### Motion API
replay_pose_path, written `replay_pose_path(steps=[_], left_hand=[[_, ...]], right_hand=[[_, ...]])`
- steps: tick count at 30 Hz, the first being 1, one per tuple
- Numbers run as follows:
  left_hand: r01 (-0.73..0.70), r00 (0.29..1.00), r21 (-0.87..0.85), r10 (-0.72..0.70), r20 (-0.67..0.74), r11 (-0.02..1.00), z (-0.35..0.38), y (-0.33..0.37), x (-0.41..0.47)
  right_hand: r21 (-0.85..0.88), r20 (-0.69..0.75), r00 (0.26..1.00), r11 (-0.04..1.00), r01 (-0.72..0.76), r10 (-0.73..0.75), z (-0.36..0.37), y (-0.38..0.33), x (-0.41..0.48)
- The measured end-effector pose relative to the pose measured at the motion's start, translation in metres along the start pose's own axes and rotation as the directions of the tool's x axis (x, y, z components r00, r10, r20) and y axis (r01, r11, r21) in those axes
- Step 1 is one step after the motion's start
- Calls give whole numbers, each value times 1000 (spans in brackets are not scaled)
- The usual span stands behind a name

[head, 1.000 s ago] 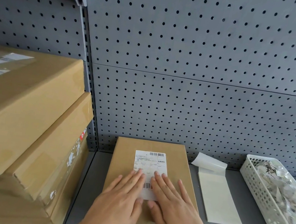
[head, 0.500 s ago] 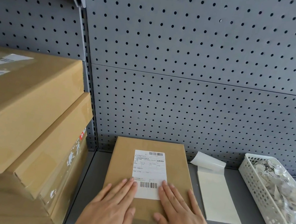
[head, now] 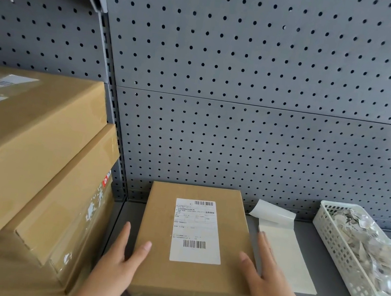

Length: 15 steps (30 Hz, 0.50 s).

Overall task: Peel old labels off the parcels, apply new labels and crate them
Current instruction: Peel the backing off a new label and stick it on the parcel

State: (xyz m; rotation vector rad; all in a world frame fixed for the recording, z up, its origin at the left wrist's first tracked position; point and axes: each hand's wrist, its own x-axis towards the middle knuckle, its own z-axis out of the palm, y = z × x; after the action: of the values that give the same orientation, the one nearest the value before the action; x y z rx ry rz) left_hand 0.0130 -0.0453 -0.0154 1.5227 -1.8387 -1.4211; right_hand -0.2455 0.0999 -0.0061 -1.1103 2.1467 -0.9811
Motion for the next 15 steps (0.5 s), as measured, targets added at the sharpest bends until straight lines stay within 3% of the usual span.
replay_pose_path(steps=[3,5,9,15], left_hand=[[169,982,-288,-136,131,943,7,2,7],[228,966,-408,-154,206,884,12,5,8],[246,966,-494,-166,199,834,19,8,6],[186,977,-499,-107,183,847,14,19,-4]], right_hand=[[243,77,979,949,-203,189,2,-2,5],[295,130,968,924,-244,214,7,1,9],[370,127,975,903,-219,184,10,3,6],[470,39,983,865,-176,179,4,-14,-13]])
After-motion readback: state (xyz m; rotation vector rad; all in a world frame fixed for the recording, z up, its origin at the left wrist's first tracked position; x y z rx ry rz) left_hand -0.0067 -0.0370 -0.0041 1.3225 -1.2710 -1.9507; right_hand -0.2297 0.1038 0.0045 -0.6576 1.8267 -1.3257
